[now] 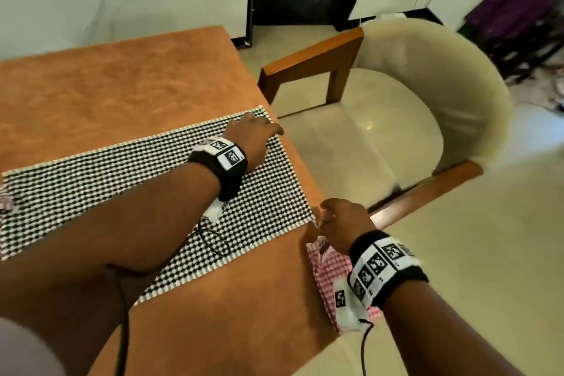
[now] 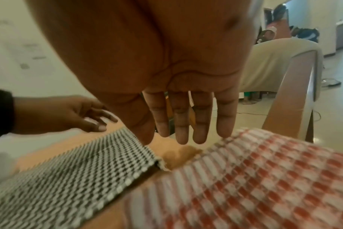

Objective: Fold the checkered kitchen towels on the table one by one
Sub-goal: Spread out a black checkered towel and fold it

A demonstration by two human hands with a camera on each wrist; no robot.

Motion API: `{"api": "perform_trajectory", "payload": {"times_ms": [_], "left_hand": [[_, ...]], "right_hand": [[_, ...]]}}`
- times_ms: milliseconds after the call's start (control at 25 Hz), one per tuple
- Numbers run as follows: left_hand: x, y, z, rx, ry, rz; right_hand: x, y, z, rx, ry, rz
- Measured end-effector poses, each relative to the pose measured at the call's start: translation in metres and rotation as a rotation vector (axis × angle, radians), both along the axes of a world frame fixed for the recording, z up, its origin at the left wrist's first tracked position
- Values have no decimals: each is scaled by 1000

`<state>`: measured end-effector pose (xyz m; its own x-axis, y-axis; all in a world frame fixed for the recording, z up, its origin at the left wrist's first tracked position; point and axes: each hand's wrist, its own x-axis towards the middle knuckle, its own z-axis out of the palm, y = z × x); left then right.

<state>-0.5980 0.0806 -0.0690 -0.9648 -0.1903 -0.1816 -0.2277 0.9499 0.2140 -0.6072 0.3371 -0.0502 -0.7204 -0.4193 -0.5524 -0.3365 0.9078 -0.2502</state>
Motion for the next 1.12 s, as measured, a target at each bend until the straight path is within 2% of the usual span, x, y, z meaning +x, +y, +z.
{"api": "perform_trajectory", "payload": {"times_ms": [80, 200, 440, 720, 1120], "left_hand": [[-14, -4, -8, -103, -48, -51], [-26, -16, -15, -180, -76, -76], [-42, -45, -14, -234, -117, -103], [-54, -54, -19, -216, -148, -112], [-66, -60, -4, -290, -90, -120]], "right_hand": [[3, -1, -11, 67, 24, 82], [8, -6, -20, 76, 65, 95], [22, -17, -31, -42, 127, -29], [28, -13, -38, -122, 153, -162], [34, -13, -36, -202, 178, -174]]}}
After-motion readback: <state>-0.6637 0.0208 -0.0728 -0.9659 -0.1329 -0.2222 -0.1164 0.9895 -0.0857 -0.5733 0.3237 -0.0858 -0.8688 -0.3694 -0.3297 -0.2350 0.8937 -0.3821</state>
